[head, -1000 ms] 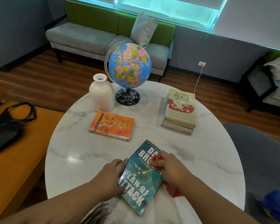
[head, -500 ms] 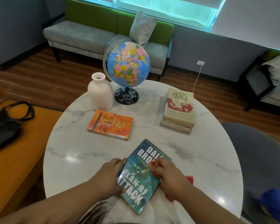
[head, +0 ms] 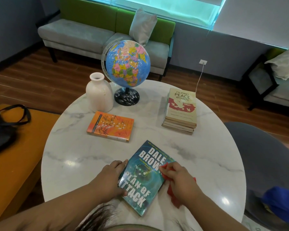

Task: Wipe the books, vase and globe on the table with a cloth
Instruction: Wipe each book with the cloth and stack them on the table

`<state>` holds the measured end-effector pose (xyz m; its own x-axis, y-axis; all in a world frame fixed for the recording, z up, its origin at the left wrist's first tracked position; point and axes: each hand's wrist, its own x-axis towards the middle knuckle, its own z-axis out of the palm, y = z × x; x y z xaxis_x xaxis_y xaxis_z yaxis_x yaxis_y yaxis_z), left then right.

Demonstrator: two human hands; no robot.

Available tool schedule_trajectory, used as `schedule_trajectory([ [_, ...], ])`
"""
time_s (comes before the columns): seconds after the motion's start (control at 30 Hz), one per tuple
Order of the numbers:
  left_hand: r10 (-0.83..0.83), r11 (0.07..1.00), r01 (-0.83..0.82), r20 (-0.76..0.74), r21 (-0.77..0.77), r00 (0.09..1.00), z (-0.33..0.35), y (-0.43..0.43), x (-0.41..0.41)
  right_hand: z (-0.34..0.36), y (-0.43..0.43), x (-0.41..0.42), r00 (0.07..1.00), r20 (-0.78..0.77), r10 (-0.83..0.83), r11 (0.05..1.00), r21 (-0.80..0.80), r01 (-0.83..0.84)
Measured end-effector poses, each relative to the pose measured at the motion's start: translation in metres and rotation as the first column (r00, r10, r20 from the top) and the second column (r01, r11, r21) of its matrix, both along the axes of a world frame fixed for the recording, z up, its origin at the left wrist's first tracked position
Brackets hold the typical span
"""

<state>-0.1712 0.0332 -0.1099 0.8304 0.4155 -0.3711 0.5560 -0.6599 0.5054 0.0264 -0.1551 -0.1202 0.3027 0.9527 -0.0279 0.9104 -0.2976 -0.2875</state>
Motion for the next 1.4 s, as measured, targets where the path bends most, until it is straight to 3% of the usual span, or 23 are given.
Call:
schedule_trajectory([
  [0.07, 0.007, 1.0, -0.007, 0.005, -0.01, 1.0, 0.0, 0.0, 0.0, -0.014, -0.002, -0.007, 0.998, -0.066, -0.025, 0.999, 0.023, 0.027],
  [0.2, 0.003, 1.0, -0.003, 0.004, -0.01, 1.0, 0.0, 0.0, -0.001, -0.011, -0.019, -0.017, 0.97, -0.184, 0.161, 0.984, -0.044, -0.171],
  [0.23, 0.002, 1.0, -0.002, 0.003, -0.007, 1.0, 0.001, 0.0, -0.001, -0.005, -0.02, -0.017, 0.971, -0.164, 0.174, 0.984, 0.005, -0.176],
  [0.3, 0.001, 1.0, -0.001, 0.0, -0.007, 1.0, 0.0, -0.001, 0.0, 0.002, -0.019, -0.011, 0.995, 0.011, 0.102, 0.994, 0.028, -0.102],
  [0.37, 0.004, 1.0, -0.004, 0.0, -0.011, 1.0, -0.002, 0.0, 0.0, 0.005, -0.019, -0.018, 0.997, -0.08, -0.014, 0.999, 0.03, 0.016],
  [0.5, -0.001, 1.0, 0.001, -0.002, -0.013, 1.0, -0.002, 0.002, -0.001, 0.001, -0.029, -0.034, 0.975, -0.212, 0.072, 0.991, -0.095, -0.094],
  [0.53, -0.004, 1.0, 0.004, -0.003, -0.009, 1.0, -0.002, 0.002, -0.001, 0.003, -0.027, -0.031, 0.975, -0.218, 0.04, 0.991, -0.115, -0.066],
  [0.6, -0.006, 1.0, 0.006, -0.001, 0.0, 1.0, -0.002, 0.002, 0.0, 0.003, -0.022, -0.023, 0.99, -0.137, -0.016, 1.0, -0.008, 0.015],
  [0.67, -0.003, 1.0, 0.003, -0.005, 0.003, 1.0, -0.002, 0.001, 0.0, 0.006, -0.016, -0.024, 0.988, -0.121, -0.093, 0.995, -0.033, 0.089],
  [0.77, 0.0, 1.0, 0.0, -0.006, 0.001, 1.0, -0.003, 0.001, 0.0, 0.008, -0.012, -0.039, 0.989, -0.14, 0.054, 0.982, -0.173, -0.078],
  [0.83, 0.001, 1.0, -0.001, -0.009, 0.004, 1.0, -0.003, 0.001, 0.0, 0.014, -0.01, -0.04, 0.975, -0.178, 0.132, 0.975, -0.156, -0.16],
  [1.0, 0.006, 1.0, -0.006, -0.002, 0.005, 1.0, -0.004, 0.0, 0.0, 0.012, 0.004, -0.019, 0.994, -0.089, -0.064, 0.991, -0.124, 0.053],
  [1.03, 0.011, 1.0, -0.011, 0.0, -0.001, 1.0, -0.004, 0.001, -0.001, 0.015, 0.006, -0.023, 0.998, -0.06, -0.035, 0.986, -0.164, 0.025],
  [1.13, 0.011, 1.0, -0.011, 0.007, -0.011, 1.0, -0.005, 0.001, -0.001, 0.012, -0.004, -0.045, 0.982, -0.167, 0.086, 0.974, -0.191, -0.118],
  [1.2, 0.014, 1.0, -0.014, 0.014, -0.013, 1.0, -0.006, 0.002, -0.002, 0.009, -0.009, -0.048, 0.967, -0.225, 0.117, 0.981, -0.129, -0.148],
  [1.3, 0.014, 1.0, -0.014, 0.024, -0.008, 1.0, -0.007, 0.002, -0.001, 0.006, -0.003, -0.029, 0.983, -0.183, 0.02, 0.998, -0.049, -0.029],
  [1.4, 0.017, 1.0, -0.017, 0.023, -0.009, 1.0, -0.008, 0.002, -0.001, 0.002, 0.0, -0.028, 0.982, -0.172, -0.081, 0.994, -0.083, 0.067],
])
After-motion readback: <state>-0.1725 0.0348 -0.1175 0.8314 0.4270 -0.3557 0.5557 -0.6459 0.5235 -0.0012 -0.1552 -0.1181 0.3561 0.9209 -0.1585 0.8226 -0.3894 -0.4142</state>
